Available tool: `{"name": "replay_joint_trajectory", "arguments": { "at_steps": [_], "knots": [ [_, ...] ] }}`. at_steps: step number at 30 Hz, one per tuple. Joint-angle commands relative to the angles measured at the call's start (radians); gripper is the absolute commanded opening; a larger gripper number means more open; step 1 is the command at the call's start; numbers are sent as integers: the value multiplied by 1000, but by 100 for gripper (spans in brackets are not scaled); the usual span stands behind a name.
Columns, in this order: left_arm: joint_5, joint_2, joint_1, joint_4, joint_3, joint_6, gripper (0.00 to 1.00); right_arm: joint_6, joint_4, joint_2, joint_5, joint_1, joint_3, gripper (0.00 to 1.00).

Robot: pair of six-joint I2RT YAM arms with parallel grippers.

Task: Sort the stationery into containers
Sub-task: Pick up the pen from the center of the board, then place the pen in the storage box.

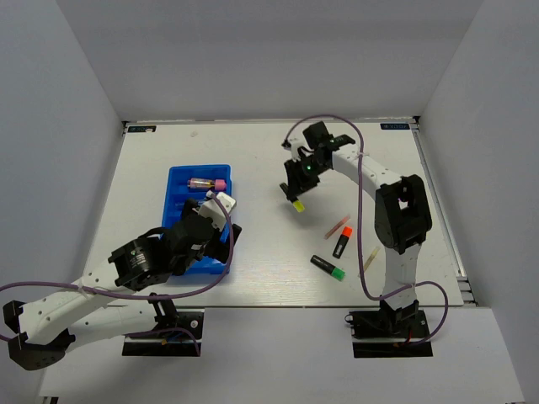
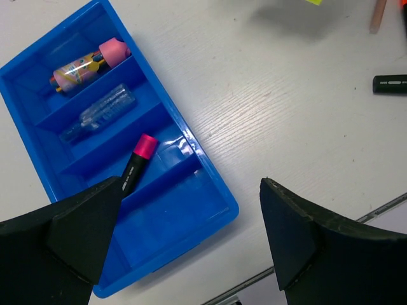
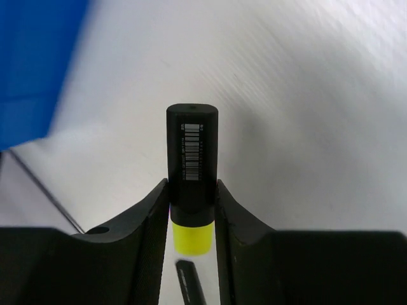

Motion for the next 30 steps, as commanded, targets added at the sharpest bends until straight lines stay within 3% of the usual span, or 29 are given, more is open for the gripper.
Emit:
{"name": "replay_joint_trajectory", "arguments": {
  "at_steps": [1, 6, 12, 22, 30],
  "knots": [
    [-20, -9, -4, 5, 45, 28, 99, -155, -88, -14, -260, 37, 202, 0],
    [6, -52, -6, 54, 50, 41, 99, -117, -87, 50, -453, 110, 365, 0],
    [28, -38, -6, 61, 122, 53, 99, -110, 19, 168, -541, 276, 548, 0],
    [45, -12, -3, 42, 160, 48, 99, -182, 240, 323, -463, 420, 644, 0],
    [69, -16, -4, 39, 146, 39, 99, -328, 260, 389, -291, 443, 618, 0]
  ]
}}
